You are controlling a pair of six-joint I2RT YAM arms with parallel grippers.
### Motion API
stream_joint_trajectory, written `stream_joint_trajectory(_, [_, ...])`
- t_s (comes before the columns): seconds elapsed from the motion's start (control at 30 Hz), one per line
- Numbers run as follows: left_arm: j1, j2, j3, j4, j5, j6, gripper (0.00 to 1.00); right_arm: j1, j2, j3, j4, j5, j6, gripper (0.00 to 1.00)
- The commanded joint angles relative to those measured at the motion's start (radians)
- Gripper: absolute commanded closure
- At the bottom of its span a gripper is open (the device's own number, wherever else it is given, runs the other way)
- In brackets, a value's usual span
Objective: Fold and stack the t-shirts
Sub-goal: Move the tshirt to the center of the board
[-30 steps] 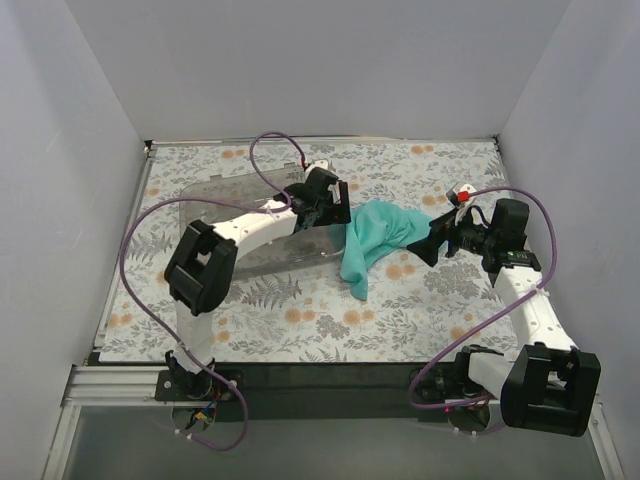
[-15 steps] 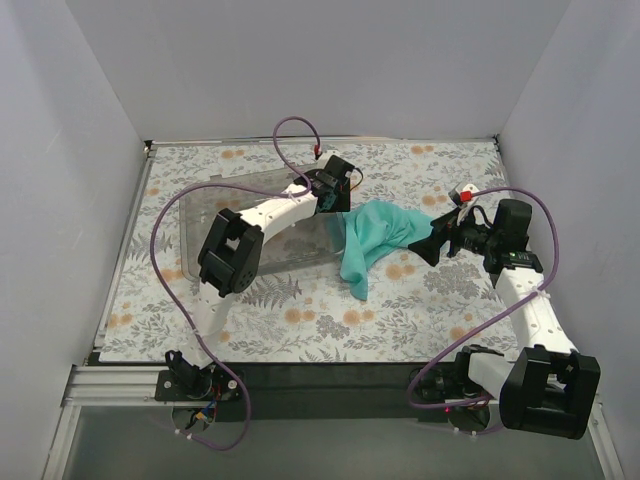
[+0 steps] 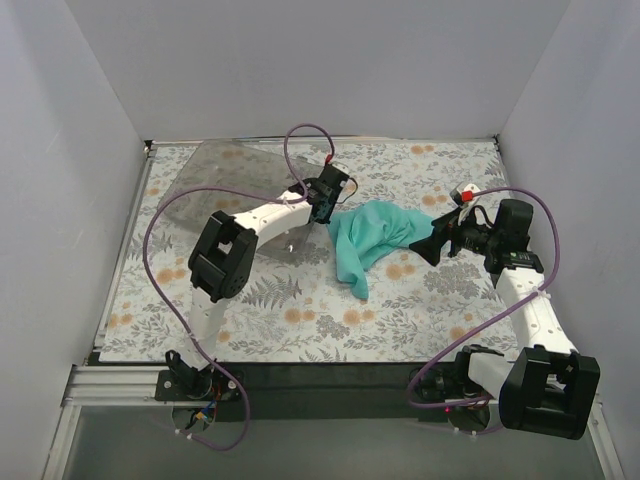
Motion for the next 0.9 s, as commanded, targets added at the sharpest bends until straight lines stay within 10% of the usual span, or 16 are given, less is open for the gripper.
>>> stream_joint_trajectory(0.0, [0.003, -0.145, -0.108, 0.053, 0.087, 0.244, 0.88, -0.01, -0.021, 0.013, 0.033, -0.02, 0.01, 0.02])
stream_joint_trajectory(0.23, [0.003, -0.454, -0.468, 0.113, 0.145, 0.396, 0.88, -0.016, -0.024, 0.013, 0.033, -0.026, 0.012, 0.02])
stream_joint_trajectory(0.53, [0.006, -0.879, -0.798, 0.152, 0.128, 0.288, 0.35, -0.017, -0.027, 0.013, 0.033, -0.041, 0.015, 0.02])
stream_joint_trajectory(0.73, [0.02, -1.059, -0.857, 0.236, 0.109, 0.107, 0.05, -0.017, -0.029, 0.013, 0.035, -0.051, 0.019, 0.02])
stream_joint_trajectory(0.87, [0.105, -0.882, -0.64, 0.206, 0.185, -0.147, 0.02, -0.019, -0.021, 0.014, 0.035, -0.055, 0.021, 0.02])
